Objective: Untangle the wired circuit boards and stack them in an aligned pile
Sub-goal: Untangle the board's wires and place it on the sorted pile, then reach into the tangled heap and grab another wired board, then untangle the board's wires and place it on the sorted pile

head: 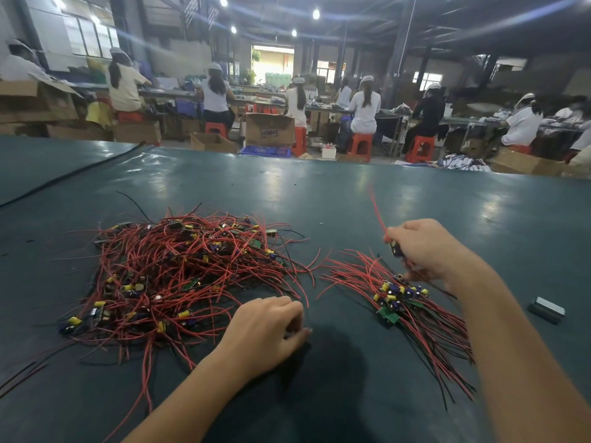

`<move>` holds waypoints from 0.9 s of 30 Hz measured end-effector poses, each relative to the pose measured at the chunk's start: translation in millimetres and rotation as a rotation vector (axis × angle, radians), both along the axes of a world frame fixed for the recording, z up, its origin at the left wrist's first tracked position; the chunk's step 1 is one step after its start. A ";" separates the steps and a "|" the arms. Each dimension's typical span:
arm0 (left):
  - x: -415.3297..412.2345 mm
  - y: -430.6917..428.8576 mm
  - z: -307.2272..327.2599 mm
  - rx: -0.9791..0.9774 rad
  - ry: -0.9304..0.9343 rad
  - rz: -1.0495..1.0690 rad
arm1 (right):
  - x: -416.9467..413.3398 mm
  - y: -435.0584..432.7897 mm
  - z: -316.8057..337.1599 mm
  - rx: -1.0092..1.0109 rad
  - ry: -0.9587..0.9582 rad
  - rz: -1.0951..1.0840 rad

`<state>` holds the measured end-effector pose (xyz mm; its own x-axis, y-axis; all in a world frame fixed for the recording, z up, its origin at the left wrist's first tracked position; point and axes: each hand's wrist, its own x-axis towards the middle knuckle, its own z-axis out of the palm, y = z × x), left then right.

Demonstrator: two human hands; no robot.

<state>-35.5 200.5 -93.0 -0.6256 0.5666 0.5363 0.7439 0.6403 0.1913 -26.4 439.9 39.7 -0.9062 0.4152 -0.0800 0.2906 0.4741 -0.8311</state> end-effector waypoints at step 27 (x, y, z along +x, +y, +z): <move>-33.3 -42.2 3.2 0.149 -0.062 0.546 | 9.2 -106.6 -122.6 0.242 0.491 0.206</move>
<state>-68.8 158.3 -89.8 -0.8391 0.0729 0.5391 0.2971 0.8916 0.3418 -17.3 333.4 -82.9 -0.8771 0.1809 0.4449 -0.2195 0.6730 -0.7063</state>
